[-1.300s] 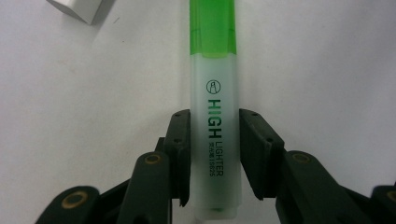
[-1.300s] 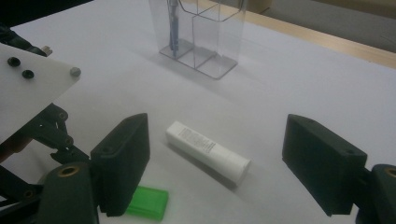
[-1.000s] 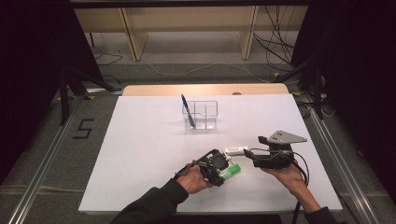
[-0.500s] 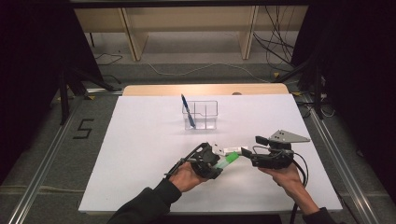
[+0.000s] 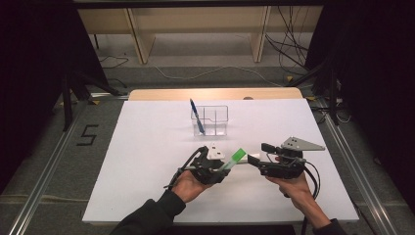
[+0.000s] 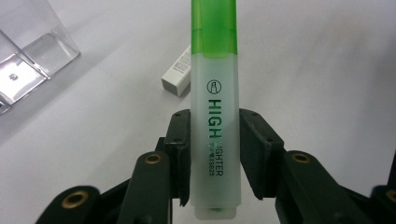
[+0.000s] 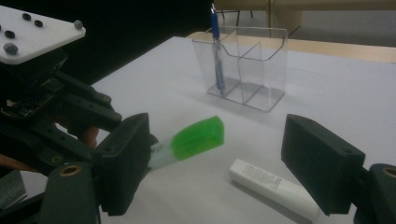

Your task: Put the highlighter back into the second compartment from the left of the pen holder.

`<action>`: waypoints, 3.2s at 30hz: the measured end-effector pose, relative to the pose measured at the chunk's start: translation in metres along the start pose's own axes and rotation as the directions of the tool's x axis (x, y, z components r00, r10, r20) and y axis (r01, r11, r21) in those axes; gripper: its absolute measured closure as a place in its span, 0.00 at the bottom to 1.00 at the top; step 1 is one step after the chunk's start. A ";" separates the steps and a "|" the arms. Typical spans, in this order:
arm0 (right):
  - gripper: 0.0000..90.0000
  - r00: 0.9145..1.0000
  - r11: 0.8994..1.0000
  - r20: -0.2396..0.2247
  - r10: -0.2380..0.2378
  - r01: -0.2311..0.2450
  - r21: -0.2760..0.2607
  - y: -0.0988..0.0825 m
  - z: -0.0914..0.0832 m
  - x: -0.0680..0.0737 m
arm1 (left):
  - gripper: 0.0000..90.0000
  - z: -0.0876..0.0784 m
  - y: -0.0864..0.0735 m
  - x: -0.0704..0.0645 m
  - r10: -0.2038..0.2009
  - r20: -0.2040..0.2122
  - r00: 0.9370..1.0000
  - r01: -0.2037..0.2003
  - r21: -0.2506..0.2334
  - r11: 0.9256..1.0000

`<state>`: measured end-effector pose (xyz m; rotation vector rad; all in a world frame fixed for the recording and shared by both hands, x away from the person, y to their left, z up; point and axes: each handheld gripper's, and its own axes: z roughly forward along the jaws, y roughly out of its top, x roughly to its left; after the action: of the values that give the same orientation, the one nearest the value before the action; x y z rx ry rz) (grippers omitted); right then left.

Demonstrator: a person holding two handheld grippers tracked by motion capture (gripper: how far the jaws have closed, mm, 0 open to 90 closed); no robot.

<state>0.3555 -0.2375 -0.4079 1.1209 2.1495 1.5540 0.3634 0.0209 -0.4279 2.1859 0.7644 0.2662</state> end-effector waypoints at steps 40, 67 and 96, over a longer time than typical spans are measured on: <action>0.52 0.974 0.983 -0.141 0.178 -0.183 -0.024 0.003 0.053 0.023 | 0.73 -0.022 -0.005 -0.006 -0.055 -0.052 0.997 0.042 -0.220 0.975; 0.84 0.932 0.957 -0.235 0.276 -0.289 -0.024 0.004 0.055 0.022 | 0.72 -0.021 -0.006 -0.011 -0.033 -0.085 0.996 0.009 -0.269 0.963; 0.84 0.988 0.986 -0.091 0.121 -0.130 -0.102 0.027 0.050 0.008 | 0.21 -0.067 -0.028 0.026 -0.075 0.011 0.997 0.075 -0.266 0.961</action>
<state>0.3918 -0.1941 -0.4018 1.1961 2.0540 1.7799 0.3441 0.0924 -0.4059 1.8998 0.7623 0.3104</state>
